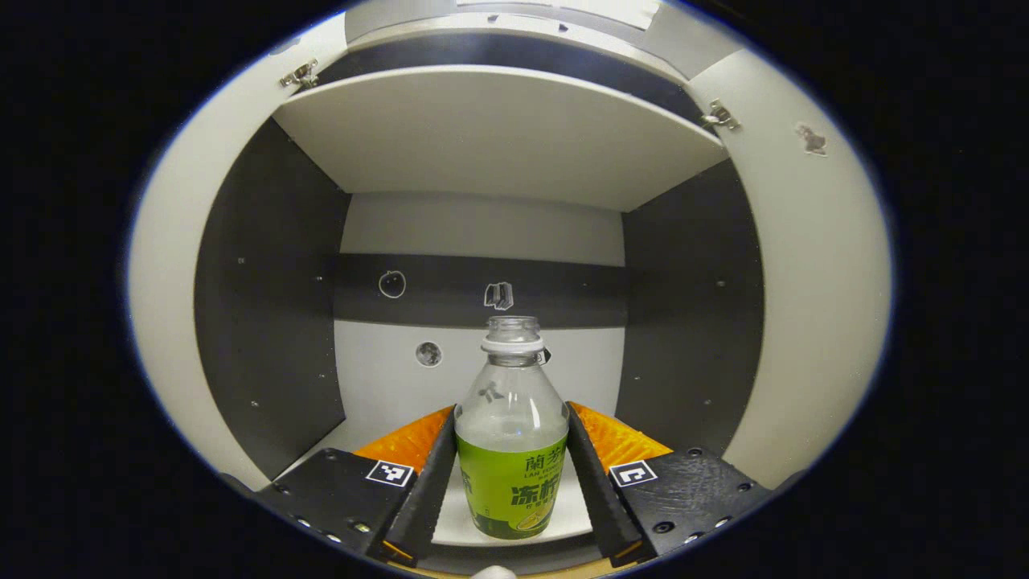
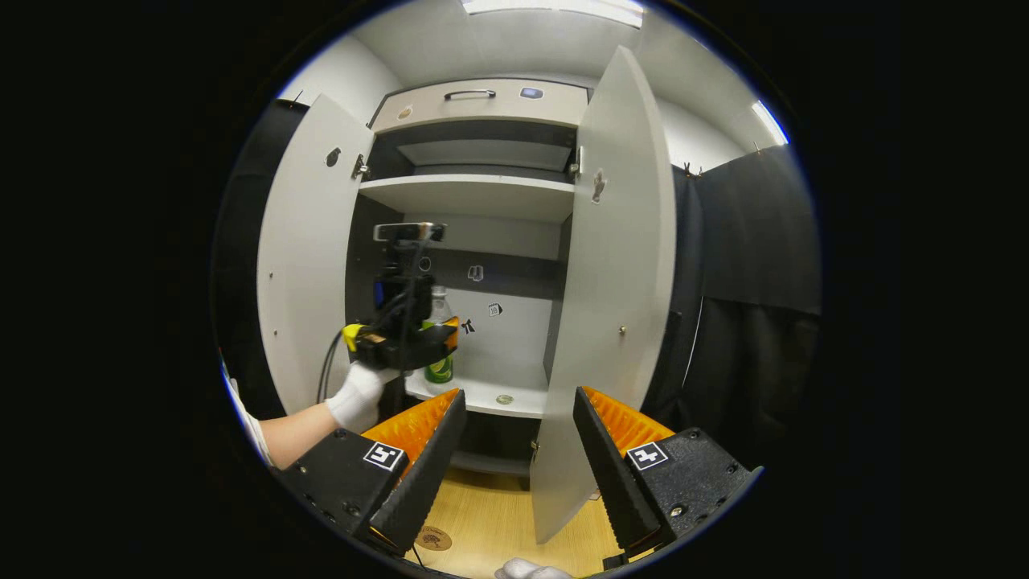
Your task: Grasp the bottle in the cabinet with the left hand and place it on the coaster, then close the right door with the right hand and the left door with the left hand.
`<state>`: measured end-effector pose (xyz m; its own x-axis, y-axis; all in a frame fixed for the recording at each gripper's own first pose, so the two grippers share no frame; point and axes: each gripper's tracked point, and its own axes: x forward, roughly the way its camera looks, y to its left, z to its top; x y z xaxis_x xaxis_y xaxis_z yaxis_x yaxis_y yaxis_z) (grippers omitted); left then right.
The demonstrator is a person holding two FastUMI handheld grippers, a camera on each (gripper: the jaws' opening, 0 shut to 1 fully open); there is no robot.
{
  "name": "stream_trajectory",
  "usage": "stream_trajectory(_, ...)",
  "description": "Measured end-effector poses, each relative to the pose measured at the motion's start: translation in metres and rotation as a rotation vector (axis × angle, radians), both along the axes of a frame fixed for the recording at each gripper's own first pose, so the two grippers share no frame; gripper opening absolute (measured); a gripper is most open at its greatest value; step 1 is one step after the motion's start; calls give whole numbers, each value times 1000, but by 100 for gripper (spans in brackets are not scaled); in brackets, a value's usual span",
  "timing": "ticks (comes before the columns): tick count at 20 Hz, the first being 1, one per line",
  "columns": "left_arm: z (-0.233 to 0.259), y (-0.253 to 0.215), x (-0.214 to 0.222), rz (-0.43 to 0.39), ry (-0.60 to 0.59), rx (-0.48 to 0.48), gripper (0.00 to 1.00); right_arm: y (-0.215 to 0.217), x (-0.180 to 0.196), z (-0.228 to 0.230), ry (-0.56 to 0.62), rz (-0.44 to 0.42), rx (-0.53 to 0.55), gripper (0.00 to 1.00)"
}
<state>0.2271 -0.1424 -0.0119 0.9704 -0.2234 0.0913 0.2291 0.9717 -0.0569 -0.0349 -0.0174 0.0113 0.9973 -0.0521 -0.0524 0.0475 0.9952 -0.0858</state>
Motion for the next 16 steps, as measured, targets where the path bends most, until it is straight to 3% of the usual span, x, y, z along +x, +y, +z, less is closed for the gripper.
stream_trajectory(5,-29,1,-93,-82,12,7,77,2,-7,-19,33,18,65,83)
stream_trajectory(8,-62,-4,-143,-124,19,6,73,0,-13,-30,57,16,63,83)
stream_trajectory(13,-133,-13,-190,-186,-10,15,73,-9,-21,-41,101,-6,35,83)
stream_trajectory(16,-193,-24,-209,-229,38,55,73,-16,-25,-45,125,-25,19,83)
